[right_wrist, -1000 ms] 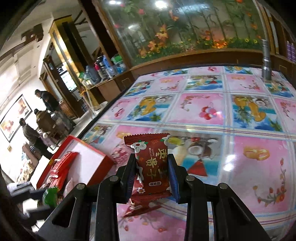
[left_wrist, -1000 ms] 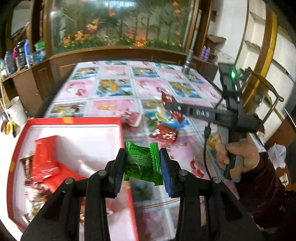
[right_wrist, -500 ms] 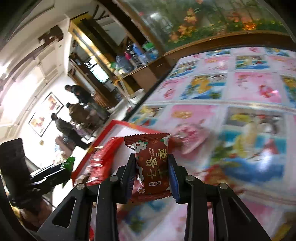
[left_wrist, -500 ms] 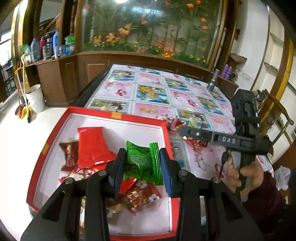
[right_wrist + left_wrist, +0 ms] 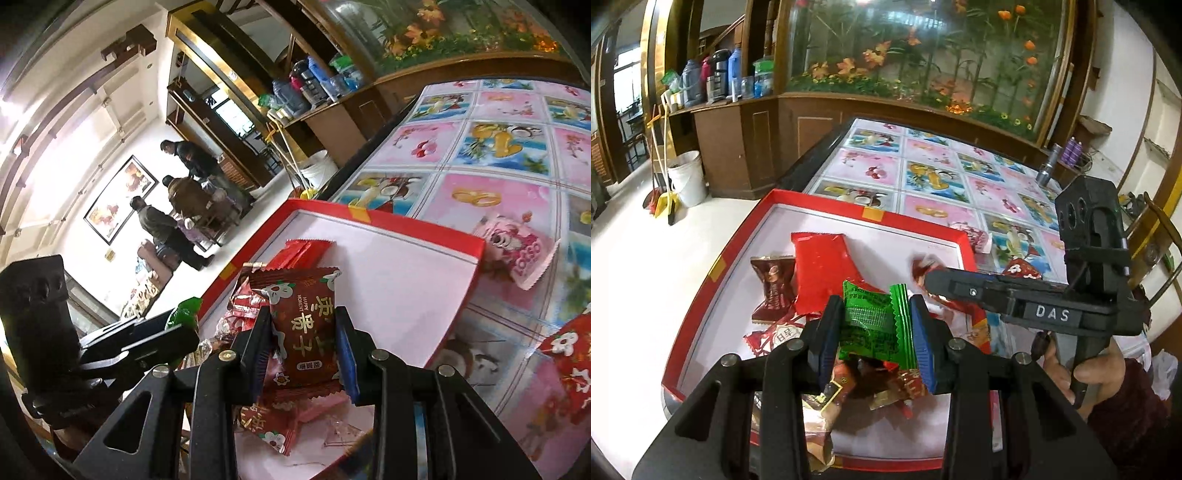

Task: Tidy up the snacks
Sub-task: 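Open left gripper to drop green packet while right gripper releases red candy into box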

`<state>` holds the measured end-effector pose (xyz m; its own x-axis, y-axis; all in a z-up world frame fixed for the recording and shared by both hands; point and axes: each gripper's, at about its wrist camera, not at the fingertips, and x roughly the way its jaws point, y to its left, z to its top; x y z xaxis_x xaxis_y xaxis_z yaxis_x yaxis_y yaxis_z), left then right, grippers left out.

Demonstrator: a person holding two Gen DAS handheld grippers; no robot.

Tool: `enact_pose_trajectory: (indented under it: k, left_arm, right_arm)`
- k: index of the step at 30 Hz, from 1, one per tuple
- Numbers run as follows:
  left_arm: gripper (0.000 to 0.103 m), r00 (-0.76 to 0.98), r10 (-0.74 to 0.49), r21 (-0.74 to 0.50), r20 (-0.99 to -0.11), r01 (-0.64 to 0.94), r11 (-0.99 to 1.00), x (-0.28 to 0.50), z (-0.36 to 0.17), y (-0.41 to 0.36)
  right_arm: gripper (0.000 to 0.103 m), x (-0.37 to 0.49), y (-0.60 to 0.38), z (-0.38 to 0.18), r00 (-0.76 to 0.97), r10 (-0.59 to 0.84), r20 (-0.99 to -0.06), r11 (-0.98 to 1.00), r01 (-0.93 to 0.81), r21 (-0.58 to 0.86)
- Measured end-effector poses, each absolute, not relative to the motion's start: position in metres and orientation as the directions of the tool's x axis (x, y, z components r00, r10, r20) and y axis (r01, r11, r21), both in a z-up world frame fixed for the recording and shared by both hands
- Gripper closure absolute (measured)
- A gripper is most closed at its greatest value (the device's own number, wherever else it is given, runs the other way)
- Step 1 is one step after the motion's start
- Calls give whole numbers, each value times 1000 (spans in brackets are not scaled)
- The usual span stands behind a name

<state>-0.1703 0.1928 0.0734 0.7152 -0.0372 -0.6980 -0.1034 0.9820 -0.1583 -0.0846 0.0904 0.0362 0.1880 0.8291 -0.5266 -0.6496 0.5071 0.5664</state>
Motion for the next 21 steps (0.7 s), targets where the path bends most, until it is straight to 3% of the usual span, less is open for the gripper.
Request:
enact_pose_trajectory:
  k: [9,15,21]
  left_arm:
    - [65,708,44,-104,-704,-165,981,-169,71,194]
    - [45,709,84,-73,-700,-189,979,-171,74,195]
    - [44,696,88,-55,-712,-181,982,-168,72,190]
  right_arm:
    - [61,-83,81,40,192,845,-500,492,-644,586]
    - [60,-80,66,46,228,842,-488,509,-638,579]
    - [56,-70,39,53,284,838,-467,533,-609,587]
